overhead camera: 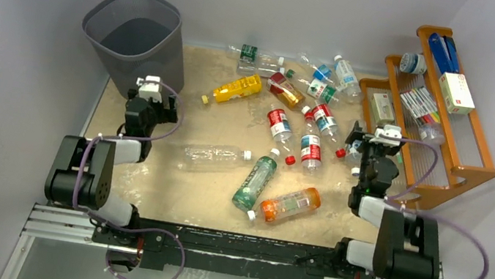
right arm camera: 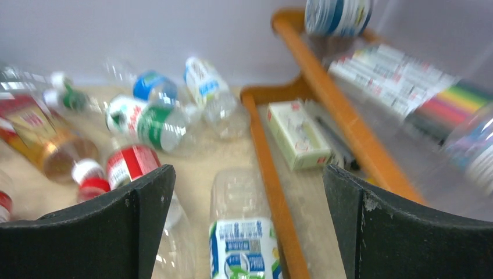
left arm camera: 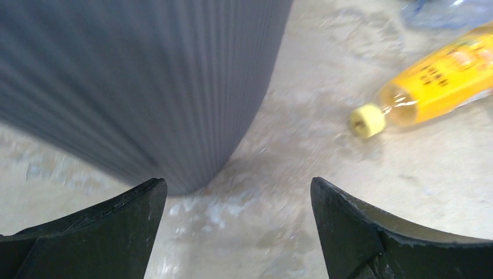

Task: Put the plastic bottles in the bin
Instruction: Pick up the plastic bottle at the center of the board.

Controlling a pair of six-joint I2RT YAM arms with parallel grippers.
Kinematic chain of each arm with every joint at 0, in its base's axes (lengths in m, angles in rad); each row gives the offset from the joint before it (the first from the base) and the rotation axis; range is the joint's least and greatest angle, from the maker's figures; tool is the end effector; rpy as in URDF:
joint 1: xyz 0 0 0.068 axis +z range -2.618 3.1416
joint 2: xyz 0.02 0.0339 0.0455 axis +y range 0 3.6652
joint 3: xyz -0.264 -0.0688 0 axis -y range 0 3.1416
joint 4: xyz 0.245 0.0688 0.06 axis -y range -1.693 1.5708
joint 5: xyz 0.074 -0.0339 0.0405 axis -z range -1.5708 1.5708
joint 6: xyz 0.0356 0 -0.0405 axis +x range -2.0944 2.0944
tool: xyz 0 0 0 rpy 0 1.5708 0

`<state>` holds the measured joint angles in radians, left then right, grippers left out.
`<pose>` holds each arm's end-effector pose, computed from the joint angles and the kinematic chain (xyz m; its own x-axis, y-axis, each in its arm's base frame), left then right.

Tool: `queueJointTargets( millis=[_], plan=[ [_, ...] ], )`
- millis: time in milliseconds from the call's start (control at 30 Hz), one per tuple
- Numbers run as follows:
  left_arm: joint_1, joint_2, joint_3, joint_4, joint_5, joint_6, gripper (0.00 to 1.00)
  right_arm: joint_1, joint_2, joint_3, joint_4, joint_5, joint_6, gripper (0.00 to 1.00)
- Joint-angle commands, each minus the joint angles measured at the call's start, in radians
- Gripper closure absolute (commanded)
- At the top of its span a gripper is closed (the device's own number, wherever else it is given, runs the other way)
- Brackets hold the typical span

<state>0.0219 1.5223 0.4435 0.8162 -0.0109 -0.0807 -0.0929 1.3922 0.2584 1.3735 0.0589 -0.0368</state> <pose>0.2816 0.0066 0.1611 -0.2561 -0.0862 -0.9628 -0.0532 0.9958 -0.0750 0.2363 -0.0241 0.2027 0.2307 -0.0584 -0.9713 0.1581 0.9872 -0.0218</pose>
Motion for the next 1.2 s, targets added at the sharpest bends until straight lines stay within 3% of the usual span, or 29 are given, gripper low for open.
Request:
queueJointTargets(
  millis=[0, 167, 300, 400, 567, 667, 800, 867, 1000, 1167],
  plan=[
    [-0.046, -0.092, 0.063, -0.139, 0.067, 0.018, 0.06, -0.001, -0.235, 0.107, -0.251, -0.054, 0.005, 0.00],
    [-0.150, -0.164, 0.155, -0.242, 0.051, 0.005, 0.06, -0.001, -0.390, 0.267, -0.566, -0.212, 0.042, 0.00],
    [-0.236, -0.197, 0.295, -0.357, 0.082, -0.039, 0.06, 0.000, -0.430, 0.387, -0.763, -0.297, 0.309, 0.00],
    [-0.286, -0.191, 0.374, -0.328, 0.138, -0.139, 0.06, 0.002, -0.399, 0.475, -0.916, -0.413, 0.476, 0.00],
    [-0.380, -0.100, 0.646, -0.433, 0.213, -0.180, 0.06, 0.008, -0.297, 0.683, -1.342, -0.551, 0.417, 0.00],
    [-0.402, -0.050, 0.786, -0.562, 0.211, -0.216, 0.06, 0.009, -0.302, 0.744, -1.480, -0.555, 0.406, 0.00],
    [-0.407, -0.030, 0.906, -0.719, 0.093, -0.475, 0.06, 0.008, -0.381, 0.652, -1.446, -0.684, 0.491, 0.00],
    [-0.414, -0.026, 0.962, -0.802, 0.157, -0.471, 0.06, 0.001, -0.412, 0.558, -1.350, -0.749, 0.601, 0.00],
    [-0.413, -0.058, 0.974, -0.831, 0.319, -0.451, 0.06, -0.001, -0.370, 0.444, -1.214, -0.920, 0.663, 0.00],
    [-0.363, -0.041, 0.971, -0.948, 0.423, -0.531, 0.06, 0.004, -0.420, 0.346, -1.164, -0.878, 0.655, 0.00]
  ],
)
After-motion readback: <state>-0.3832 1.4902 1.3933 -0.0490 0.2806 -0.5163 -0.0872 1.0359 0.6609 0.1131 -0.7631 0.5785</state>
